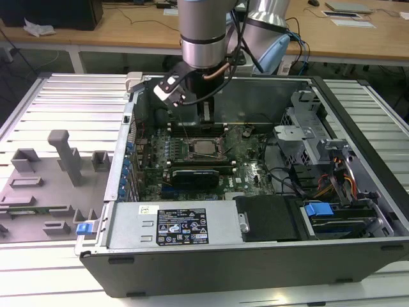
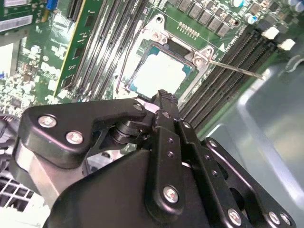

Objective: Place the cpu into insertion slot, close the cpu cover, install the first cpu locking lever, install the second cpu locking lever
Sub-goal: 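Place the cpu into insertion slot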

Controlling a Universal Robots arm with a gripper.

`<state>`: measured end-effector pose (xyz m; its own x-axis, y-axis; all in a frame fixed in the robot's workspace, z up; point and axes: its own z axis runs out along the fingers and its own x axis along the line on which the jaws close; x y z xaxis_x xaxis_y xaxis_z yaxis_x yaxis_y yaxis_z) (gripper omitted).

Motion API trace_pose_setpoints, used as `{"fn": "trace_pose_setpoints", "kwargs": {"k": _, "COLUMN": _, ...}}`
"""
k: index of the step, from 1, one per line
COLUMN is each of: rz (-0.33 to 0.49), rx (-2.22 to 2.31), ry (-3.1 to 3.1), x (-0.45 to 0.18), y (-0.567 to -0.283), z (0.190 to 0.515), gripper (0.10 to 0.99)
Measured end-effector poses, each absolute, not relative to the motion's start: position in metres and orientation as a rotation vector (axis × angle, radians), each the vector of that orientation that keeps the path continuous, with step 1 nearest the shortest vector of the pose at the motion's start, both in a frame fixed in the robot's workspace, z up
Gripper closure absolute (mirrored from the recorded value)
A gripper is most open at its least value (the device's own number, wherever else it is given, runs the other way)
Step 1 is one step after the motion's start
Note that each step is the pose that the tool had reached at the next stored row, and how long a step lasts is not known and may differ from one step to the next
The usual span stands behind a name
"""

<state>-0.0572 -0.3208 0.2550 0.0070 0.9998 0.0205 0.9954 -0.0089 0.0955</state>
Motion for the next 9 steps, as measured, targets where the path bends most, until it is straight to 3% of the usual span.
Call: {"fn": "trace_pose_setpoints", "kwargs": {"k": 9, "rz": 0.127, "rx": 2.191, "ry": 2.173, "x": -0.0572, "y": -0.3208, "z": 0.2707, "gripper": 0.980}}
